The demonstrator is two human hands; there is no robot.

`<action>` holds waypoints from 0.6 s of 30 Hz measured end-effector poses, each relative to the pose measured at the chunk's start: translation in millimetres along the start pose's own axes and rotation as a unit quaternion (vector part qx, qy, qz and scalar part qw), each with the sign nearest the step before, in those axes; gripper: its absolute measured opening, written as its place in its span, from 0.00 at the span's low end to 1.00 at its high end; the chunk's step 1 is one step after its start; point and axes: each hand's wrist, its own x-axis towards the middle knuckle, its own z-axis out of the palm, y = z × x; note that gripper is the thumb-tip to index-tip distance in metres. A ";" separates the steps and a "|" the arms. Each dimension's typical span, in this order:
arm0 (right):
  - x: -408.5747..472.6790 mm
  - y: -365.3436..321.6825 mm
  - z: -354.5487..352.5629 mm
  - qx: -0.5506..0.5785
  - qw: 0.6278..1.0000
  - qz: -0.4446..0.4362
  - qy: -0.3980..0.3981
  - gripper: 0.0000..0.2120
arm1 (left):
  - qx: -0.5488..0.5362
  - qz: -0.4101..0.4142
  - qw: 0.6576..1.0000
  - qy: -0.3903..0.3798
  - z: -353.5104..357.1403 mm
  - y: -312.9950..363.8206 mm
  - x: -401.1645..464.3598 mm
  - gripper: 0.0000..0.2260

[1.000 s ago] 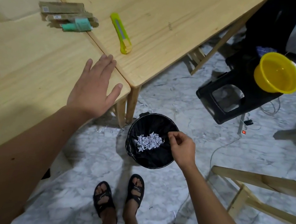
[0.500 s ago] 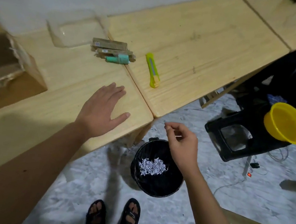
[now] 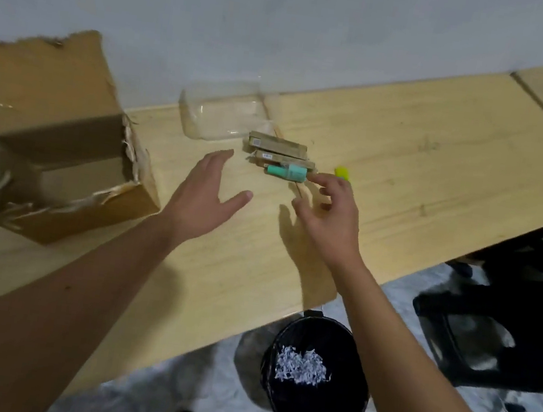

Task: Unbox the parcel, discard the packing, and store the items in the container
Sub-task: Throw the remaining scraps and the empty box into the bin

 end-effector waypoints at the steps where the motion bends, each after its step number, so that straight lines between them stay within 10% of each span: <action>1: 6.7 1.0 6.3 0.000 1.000 0.004 -0.005 0.26 | -0.018 -0.008 1.000 -0.005 -0.4 0.6 4.8 0.39; 5: 20.5 2.3 22.7 0.027 0.999 0.028 -0.026 0.38 | -0.121 -0.045 0.991 -0.042 0.7 10.2 21.5 0.41; 18: 23.1 2.0 33.4 -0.027 0.998 -0.018 -0.047 0.35 | -0.136 -0.052 0.987 -0.065 12.8 10.7 13.3 0.37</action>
